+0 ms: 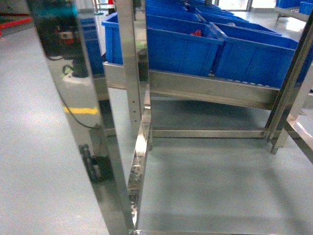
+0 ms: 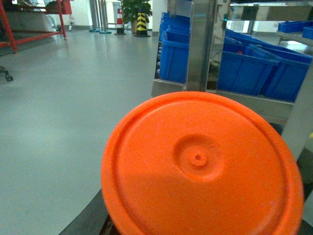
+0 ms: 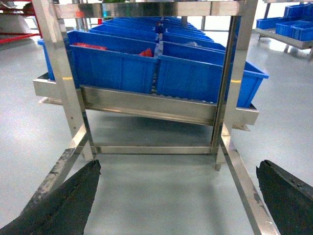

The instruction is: Pick capacitor and pack into box

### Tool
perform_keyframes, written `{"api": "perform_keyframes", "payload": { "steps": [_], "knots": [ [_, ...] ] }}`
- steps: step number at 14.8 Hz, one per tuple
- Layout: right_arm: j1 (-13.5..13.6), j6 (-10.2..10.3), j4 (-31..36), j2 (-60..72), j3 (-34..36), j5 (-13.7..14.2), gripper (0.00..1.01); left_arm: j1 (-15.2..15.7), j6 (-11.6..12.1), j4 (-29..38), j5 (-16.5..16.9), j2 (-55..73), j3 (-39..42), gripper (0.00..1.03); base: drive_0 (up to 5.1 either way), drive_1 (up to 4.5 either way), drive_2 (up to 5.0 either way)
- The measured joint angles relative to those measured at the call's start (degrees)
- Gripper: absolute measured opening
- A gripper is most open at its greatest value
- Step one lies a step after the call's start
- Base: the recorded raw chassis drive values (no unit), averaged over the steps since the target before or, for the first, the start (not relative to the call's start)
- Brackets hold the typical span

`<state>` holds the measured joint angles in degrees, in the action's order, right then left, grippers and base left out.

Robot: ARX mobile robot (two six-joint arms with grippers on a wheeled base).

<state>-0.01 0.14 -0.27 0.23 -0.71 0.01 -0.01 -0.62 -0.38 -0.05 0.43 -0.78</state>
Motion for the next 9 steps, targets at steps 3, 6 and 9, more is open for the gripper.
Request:
{"api": "perform_keyframes", "payload": {
  "steps": [3,6,9],
  "knots": [
    [0.0,0.0,0.0,0.0,0.0,0.0,0.98,0.0,0.0,0.0,0.0,0.0,0.0,0.44,-5.0,2.44,2.4],
    [0.0,0.0,0.0,0.0,0.0,0.0,0.98,0.0,0.0,0.1,0.1,0.0,0.0,0.44,-4.9,2.5,2.5],
    [0.0,0.0,0.2,0.0,0.0,0.0,0.98,0.0,0.0,0.0,0.0,0.0,0.0,0.44,-4.9,2.49,2.5]
  ]
}}
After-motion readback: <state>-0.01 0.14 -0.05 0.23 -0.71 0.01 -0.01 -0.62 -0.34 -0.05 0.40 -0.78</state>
